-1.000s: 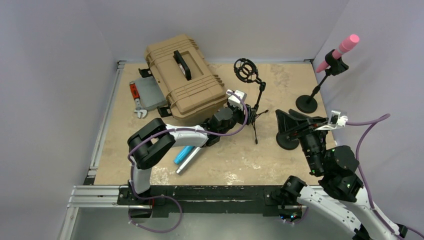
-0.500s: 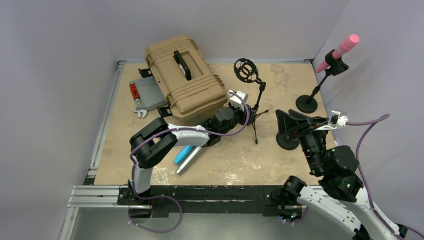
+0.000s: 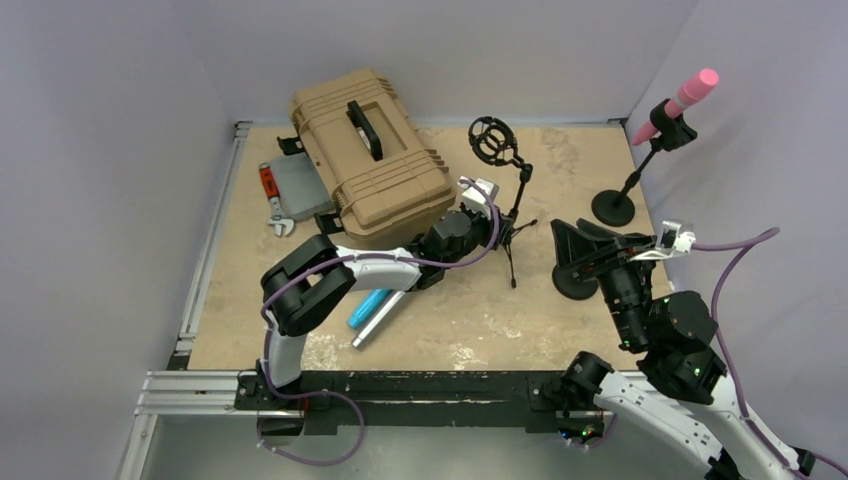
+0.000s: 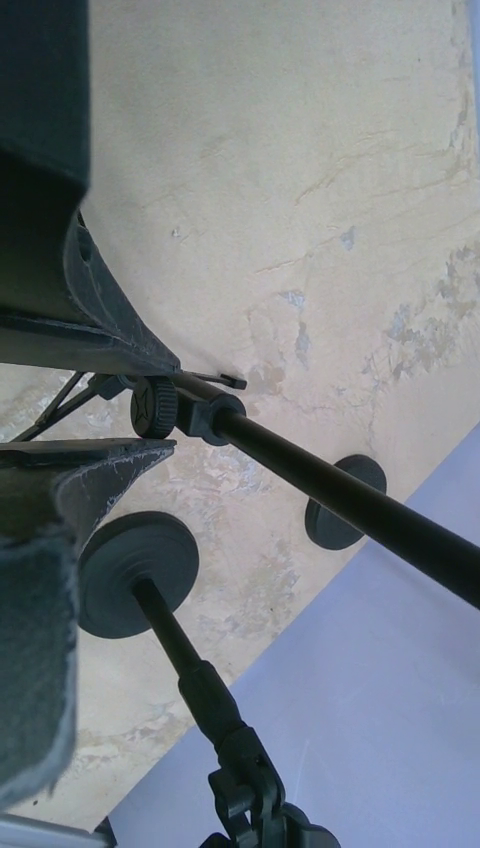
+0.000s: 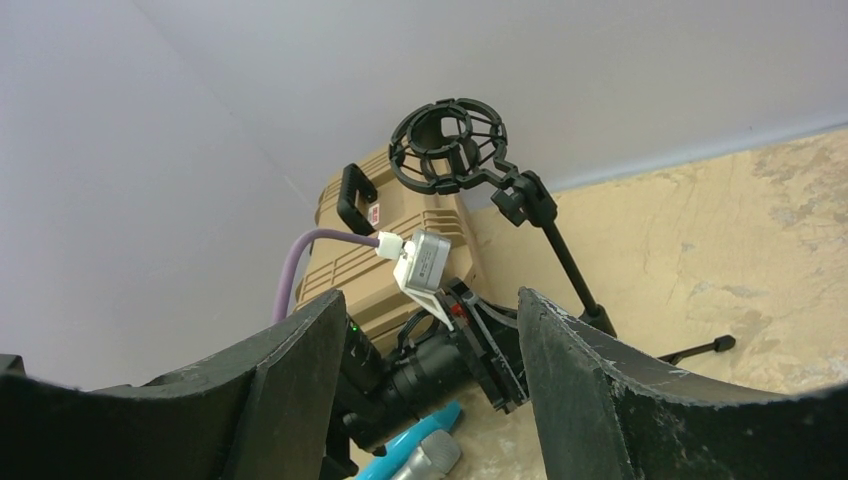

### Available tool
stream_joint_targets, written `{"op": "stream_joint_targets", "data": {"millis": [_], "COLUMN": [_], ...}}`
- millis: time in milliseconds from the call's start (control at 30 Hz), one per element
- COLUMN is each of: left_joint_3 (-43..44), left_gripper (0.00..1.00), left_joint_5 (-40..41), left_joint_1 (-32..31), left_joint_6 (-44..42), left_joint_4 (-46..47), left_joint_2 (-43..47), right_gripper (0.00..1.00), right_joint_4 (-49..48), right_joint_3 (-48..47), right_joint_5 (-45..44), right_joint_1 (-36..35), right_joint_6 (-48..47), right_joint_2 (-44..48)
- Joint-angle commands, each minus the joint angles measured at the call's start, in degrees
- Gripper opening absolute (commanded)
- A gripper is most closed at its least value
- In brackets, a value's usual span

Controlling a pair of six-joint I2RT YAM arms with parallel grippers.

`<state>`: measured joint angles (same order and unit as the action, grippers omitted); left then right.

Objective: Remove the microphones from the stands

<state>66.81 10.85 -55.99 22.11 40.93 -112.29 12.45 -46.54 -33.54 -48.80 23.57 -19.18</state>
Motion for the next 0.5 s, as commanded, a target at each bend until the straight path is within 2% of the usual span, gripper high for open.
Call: {"op": "stream_joint_targets", "data": {"millis": [0, 100, 467], "left_joint_3": [0.9, 0.6, -4.0], "left_gripper": [0.07, 0.00, 0.00], "left_joint_5": [-2.8, -4.3, -6.5], "left_joint_1": [-0.1, 0.4, 4.3], "left_joint_6": [5.2, 9.4, 36.7], "left_joint_4": [-0.2, -1.5, 0.0], "left_joint_2": [0.7, 1.6, 4.6], "right_gripper": [0.62, 0.62, 0.62], "right_joint_4": [-0.9, -0.8, -0.7], "right_joint_3": [-0.3, -0.3, -0.2], "right_joint_5": [-0.4, -0.3, -0.1], "right_joint_1": [-0.1, -0.1, -0.1], "right_joint_6": [0.5, 0.5, 0.8], "right_joint_2": [-0.1, -0.2, 0.0]}}
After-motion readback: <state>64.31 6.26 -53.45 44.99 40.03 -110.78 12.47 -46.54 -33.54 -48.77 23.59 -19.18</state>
